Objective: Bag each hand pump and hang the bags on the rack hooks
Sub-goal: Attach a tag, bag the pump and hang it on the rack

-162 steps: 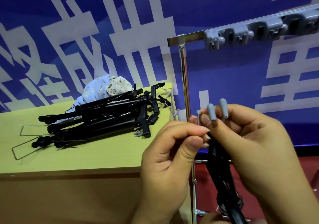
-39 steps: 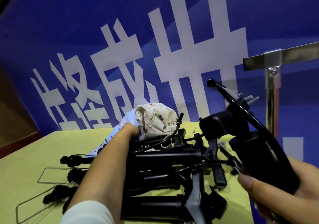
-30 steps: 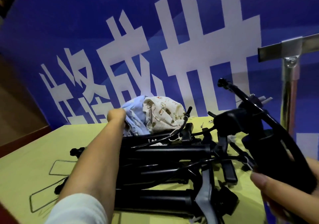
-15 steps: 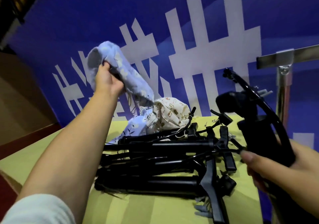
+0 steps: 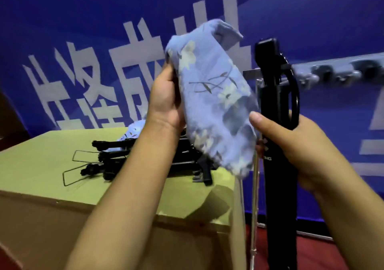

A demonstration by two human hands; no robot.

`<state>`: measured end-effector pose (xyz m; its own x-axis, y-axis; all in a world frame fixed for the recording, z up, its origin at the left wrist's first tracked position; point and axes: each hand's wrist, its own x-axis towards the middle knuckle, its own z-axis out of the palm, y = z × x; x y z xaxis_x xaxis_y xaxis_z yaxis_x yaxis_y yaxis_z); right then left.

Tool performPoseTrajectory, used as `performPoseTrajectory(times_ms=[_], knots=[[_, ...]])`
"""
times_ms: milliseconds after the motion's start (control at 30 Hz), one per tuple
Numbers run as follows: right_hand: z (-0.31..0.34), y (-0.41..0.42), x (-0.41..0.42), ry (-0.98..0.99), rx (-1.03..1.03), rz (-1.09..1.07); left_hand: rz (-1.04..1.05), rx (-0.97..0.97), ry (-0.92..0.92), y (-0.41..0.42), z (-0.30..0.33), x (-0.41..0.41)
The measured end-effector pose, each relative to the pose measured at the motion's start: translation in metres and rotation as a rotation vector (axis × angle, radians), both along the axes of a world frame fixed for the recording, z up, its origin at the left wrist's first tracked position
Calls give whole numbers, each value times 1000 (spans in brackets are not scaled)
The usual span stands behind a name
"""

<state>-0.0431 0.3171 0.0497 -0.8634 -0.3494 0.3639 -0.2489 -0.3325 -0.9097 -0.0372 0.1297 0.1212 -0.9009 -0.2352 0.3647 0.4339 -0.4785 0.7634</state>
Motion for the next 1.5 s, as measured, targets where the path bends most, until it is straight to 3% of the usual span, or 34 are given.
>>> performPoseTrajectory(times_ms=[100, 200, 267, 333, 433, 500, 667, 767, 867, 967, 1133, 1300, 1400, 1500], knots=[[-3, 30, 17, -27, -32, -44, -200, 148, -7, 45, -33, 21], [-12, 60, 28, -67, -31, -105, -427, 174, 7, 83, -63, 31], [-16, 69, 23, -90, -59, -179, -368, 229, 11, 93, -85, 37], [-13, 79, 21, -94, -60, -279, -453, 299, 149, 101, -110, 45], [-17, 95, 20, -98, -122, -442, -677, 226, 314, 123, -139, 61], [-22, 104, 21, -88, -129, -526, -636, 132, 280, 141, -148, 66], [-31, 106, 22, -68, -8, -592, -53, -226, 173, 178, -139, 70], [-36, 105, 23, -66, 127, -583, 262, -174, 5, 180, -127, 62], [-38, 107, 24, -63, 231, -520, 336, -55, -96, 173, -115, 53], [-38, 114, 22, -39, 311, -539, 442, -304, -146, 166, -107, 48], [-30, 121, 23, -25, 249, -513, 388, -782, -297, 167, -104, 36], [-28, 125, 21, 82, 418, -430, 241, -948, -389, 177, -98, 23], [-34, 125, 18, 74, 450, -305, 147, -933, -413, 175, -99, 18], [-41, 128, 11, 31, 407, -286, 22, -773, -379, 163, -106, 18]])
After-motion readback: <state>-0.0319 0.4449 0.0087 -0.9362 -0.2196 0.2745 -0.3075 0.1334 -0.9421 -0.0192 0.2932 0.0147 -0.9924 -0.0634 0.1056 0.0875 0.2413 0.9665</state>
